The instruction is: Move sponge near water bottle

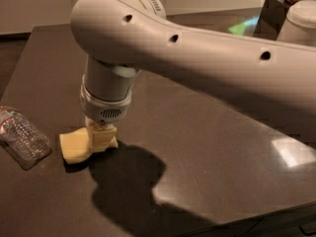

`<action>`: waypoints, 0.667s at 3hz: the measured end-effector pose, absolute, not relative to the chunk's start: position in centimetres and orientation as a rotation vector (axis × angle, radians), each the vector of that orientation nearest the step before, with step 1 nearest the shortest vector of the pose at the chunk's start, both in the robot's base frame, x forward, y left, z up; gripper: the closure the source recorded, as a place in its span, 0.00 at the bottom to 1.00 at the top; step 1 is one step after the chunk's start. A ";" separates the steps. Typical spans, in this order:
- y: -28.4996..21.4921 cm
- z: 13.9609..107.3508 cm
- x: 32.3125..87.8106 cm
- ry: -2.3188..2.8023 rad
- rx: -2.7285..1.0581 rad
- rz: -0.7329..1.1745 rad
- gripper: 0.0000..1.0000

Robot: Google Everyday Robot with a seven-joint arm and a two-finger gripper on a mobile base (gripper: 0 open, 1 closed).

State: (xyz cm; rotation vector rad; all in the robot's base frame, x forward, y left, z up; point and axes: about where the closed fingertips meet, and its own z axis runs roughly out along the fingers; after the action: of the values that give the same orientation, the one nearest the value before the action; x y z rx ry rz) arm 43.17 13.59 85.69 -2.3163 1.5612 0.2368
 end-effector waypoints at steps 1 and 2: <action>14.0 85.5 43.0 1.547 -2.325 0.239 0.39; 14.1 85.5 42.7 1.529 -2.326 0.242 0.09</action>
Offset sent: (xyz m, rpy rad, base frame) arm -0.0053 0.0072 -0.0064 0.0192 -0.0001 0.0307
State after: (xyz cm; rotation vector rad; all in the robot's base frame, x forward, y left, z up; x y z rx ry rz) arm 42.69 14.14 85.52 -2.3257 1.5288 0.2418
